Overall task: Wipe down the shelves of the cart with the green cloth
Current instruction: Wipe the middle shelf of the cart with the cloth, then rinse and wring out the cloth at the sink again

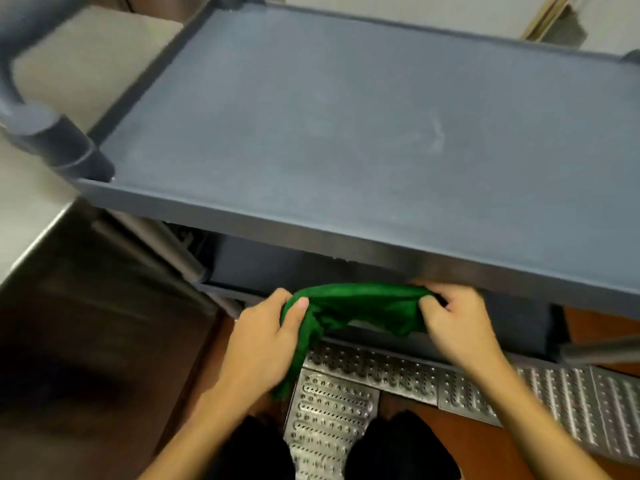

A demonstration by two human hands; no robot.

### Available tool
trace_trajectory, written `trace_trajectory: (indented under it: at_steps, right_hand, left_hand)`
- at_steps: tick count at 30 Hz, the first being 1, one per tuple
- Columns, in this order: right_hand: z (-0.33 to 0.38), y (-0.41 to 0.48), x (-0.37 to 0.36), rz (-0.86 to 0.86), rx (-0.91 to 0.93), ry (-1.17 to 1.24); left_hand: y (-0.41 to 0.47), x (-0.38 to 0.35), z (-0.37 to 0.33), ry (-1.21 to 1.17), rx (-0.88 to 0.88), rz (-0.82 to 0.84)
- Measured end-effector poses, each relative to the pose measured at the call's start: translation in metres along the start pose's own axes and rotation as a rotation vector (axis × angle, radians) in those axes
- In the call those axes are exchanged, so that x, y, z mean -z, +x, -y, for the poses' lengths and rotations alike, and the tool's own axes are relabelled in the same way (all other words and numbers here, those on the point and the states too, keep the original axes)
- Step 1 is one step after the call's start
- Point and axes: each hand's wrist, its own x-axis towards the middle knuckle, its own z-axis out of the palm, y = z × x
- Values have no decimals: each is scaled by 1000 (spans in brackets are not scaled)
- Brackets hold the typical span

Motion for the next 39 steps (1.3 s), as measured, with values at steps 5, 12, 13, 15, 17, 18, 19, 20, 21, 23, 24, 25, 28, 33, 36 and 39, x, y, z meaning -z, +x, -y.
trace_trajectory:
  at_steps: [5,12,13,15,17,18,19,20,21,23,24,25,28,33,36,39]
  right_hand:
    - [72,-51,-9,78,-125,126]
    - [171,-82,0,328,-56,95]
    - [185,-85,2,365,-44,102]
    - [210,-91,4,439,-19,133]
    - [234,-97,6,504,31,165]
    - [246,-100,7,542,54,180]
    - [258,-105,8,587,68,206]
    - [271,-109,9,635,81,241]
    - [282,-113,12,679,99,274]
    - [304,-122,16,732,147,326]
    - [313,-127,17,752,162,361]
    - [322,-133,17,780,168,407]
    - [342,-154,13,885,239,453]
    - [361,-208,-4,1003,406,383]
    - [369,-256,-17,1093,493,350]
    - [374,-307,-30,1164,578,320]
  left_hand:
    - [-62,42,-32,-336,479,-67]
    - [-119,124,-77,-495,716,-299]
    - [-125,133,-82,-521,737,-333]
    - [-134,153,-94,-575,778,-402]
    - [-143,171,-107,-621,802,-484]
    - [-147,180,-114,-636,804,-535]
    - [-152,189,-119,-652,804,-584]
    - [-156,197,-126,-675,811,-628]
    - [-161,204,-133,-707,823,-664]
    - [-172,218,-147,-755,843,-734]
    - [-179,225,-153,-763,845,-771]
    - [-187,231,-158,-771,842,-806]
    - [-220,250,-167,-798,825,-890]
    - [-294,269,-163,-863,787,-1029]
    - [-344,277,-162,-908,785,-1103]
    - [-397,281,-160,-969,797,-1208]
